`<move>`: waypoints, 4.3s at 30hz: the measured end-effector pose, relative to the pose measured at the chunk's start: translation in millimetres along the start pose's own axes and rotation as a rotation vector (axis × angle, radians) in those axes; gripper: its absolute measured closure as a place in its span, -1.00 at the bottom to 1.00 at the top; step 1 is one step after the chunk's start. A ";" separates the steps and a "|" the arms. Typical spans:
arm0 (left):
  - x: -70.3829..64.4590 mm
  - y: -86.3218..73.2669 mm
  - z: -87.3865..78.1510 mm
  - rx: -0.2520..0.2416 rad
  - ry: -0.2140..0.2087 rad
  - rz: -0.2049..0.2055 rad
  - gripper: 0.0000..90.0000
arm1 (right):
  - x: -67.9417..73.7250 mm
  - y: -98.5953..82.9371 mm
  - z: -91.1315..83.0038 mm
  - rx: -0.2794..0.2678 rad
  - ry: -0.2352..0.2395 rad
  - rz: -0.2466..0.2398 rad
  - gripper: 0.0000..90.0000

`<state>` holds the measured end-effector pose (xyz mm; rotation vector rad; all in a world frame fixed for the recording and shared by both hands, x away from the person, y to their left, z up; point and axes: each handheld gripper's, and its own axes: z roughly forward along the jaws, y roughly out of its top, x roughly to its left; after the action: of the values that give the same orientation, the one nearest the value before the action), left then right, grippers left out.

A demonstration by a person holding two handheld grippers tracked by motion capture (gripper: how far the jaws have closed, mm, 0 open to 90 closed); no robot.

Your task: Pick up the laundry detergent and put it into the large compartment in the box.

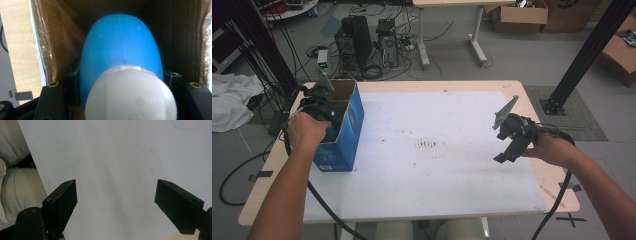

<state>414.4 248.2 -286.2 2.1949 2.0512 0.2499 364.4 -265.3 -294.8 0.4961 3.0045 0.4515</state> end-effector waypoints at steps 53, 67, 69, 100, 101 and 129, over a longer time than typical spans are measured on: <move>0.4 -1.0 -28.2 -0.097 -0.025 -0.016 -0.48 | 3.6 1.2 -3.1 -0.004 -0.002 -0.012 -0.60; -8.8 5.3 -71.7 -0.180 -0.023 0.041 -0.52 | 5.8 1.5 -6.4 -0.008 -0.006 -0.013 -0.60; -12.6 6.7 -81.0 -0.200 -0.029 0.059 -0.52 | 5.8 1.1 -6.5 -0.009 -0.007 -0.016 -0.60; -178.8 32.2 -100.0 -0.174 -0.125 0.757 -0.52 | 4.2 8.1 -7.3 0.000 0.001 -0.015 -0.59; -186.0 33.3 -98.2 -0.164 -0.136 0.792 -0.52 | 4.0 8.4 -6.8 -0.001 0.004 -0.018 -0.59; -245.7 28.5 -65.3 -0.085 -0.153 1.046 -0.51 | 7.9 10.8 -3.7 0.017 0.014 -0.016 -0.60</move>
<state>413.0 -0.1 -224.8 2.8775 0.6387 0.2297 359.7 -254.0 -288.1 0.4723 3.0257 0.4301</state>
